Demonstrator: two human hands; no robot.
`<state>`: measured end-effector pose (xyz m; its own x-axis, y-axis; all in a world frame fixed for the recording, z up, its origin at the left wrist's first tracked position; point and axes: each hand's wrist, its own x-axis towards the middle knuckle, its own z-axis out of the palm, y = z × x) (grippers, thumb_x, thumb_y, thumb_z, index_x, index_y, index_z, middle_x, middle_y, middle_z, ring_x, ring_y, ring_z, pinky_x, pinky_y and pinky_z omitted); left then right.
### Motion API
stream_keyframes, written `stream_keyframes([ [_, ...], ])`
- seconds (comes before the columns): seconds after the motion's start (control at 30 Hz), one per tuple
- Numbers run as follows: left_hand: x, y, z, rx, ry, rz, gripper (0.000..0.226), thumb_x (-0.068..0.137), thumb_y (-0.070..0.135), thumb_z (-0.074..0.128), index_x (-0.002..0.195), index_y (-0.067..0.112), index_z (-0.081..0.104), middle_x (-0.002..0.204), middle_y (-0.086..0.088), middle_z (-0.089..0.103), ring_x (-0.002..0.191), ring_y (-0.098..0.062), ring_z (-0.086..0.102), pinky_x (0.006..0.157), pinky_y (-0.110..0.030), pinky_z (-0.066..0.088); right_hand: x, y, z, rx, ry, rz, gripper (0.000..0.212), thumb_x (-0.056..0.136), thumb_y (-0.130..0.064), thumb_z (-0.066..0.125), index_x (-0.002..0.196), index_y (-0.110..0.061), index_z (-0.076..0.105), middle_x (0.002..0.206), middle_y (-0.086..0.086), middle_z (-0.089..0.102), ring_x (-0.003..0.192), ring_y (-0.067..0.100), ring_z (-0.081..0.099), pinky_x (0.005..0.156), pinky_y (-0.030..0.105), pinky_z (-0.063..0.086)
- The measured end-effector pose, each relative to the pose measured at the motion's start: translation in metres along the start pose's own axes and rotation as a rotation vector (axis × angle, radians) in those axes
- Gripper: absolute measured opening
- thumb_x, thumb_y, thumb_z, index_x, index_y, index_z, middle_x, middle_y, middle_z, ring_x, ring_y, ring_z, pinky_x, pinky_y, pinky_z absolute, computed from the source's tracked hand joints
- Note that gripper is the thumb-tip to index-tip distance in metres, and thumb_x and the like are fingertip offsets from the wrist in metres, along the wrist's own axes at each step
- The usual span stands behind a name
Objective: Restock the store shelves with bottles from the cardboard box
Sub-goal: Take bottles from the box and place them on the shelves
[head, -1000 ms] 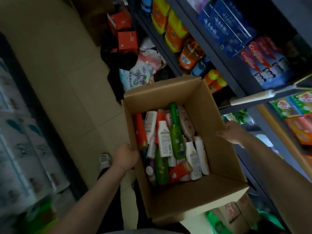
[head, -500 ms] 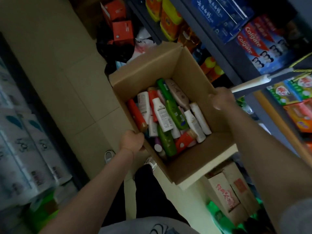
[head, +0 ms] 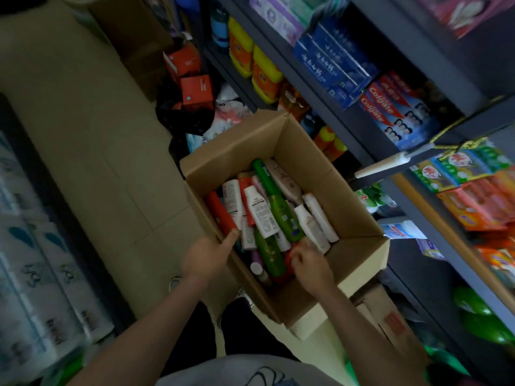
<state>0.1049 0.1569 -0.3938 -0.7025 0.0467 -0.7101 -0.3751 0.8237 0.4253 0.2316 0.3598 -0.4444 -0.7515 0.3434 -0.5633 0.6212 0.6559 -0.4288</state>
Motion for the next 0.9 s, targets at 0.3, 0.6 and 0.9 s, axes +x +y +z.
stream_keyframes([
  [0.3,0.052,0.041,-0.012,0.078,-0.096,0.361,0.027,0.098,0.031,0.054,0.083,0.012,0.065,0.081,-0.001,0.068,0.077,-0.018,0.064,0.068,-0.032,0.051,0.078,-0.009,-0.012,0.125,-0.054,0.225,0.031,0.101,-0.017,0.041,0.126,-0.01,0.058,0.121,0.015,0.063,0.11,0.033,0.06,0.085,0.034,0.047],
  [0.6,0.118,0.051,-0.006,0.44,0.117,0.653,0.03,0.101,0.035,0.044,0.077,0.018,0.051,0.069,0.003,0.053,0.056,-0.016,0.048,0.053,-0.027,0.039,0.159,-0.017,0.023,0.292,-0.125,0.359,0.079,0.093,-0.02,0.063,0.157,-0.023,0.016,0.15,0.01,0.041,0.132,0.029,0.045,0.104,0.034,0.039],
  [0.9,0.122,0.044,-0.001,0.391,0.163,0.725,0.036,0.088,0.051,0.032,0.068,0.024,0.043,0.061,0.008,0.042,0.046,-0.012,0.039,0.045,-0.02,0.026,0.173,-0.039,0.024,0.5,-0.131,0.496,0.057,0.092,-0.03,0.064,0.143,-0.014,0.043,0.128,0.01,0.058,0.11,0.027,0.057,0.087,0.032,0.046],
])
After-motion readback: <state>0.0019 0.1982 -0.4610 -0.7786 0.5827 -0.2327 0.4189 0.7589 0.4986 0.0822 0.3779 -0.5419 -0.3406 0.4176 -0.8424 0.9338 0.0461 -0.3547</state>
